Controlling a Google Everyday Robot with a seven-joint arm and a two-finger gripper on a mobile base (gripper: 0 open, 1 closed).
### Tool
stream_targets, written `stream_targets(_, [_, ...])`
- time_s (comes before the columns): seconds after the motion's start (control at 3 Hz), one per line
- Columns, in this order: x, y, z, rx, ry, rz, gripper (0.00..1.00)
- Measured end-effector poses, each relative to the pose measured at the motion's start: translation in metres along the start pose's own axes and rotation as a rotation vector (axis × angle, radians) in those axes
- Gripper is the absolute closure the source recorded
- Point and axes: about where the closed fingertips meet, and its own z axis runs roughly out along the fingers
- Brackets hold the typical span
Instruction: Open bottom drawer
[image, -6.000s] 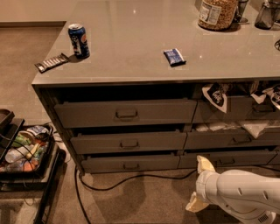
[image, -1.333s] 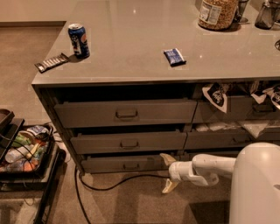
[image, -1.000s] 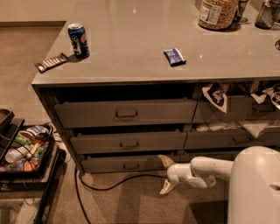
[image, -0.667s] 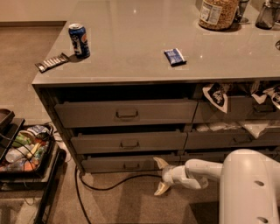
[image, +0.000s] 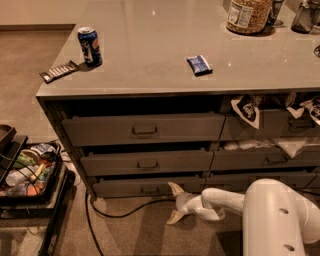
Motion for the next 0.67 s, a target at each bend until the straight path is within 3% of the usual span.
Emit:
stream_targets(0.33, [0.003, -0.004, 0.008, -0.001, -0.019, -0.016, 0.00])
stream_targets(0.67, [0.015, -0.023, 0.018, 0.008, -0.019, -0.057, 0.00])
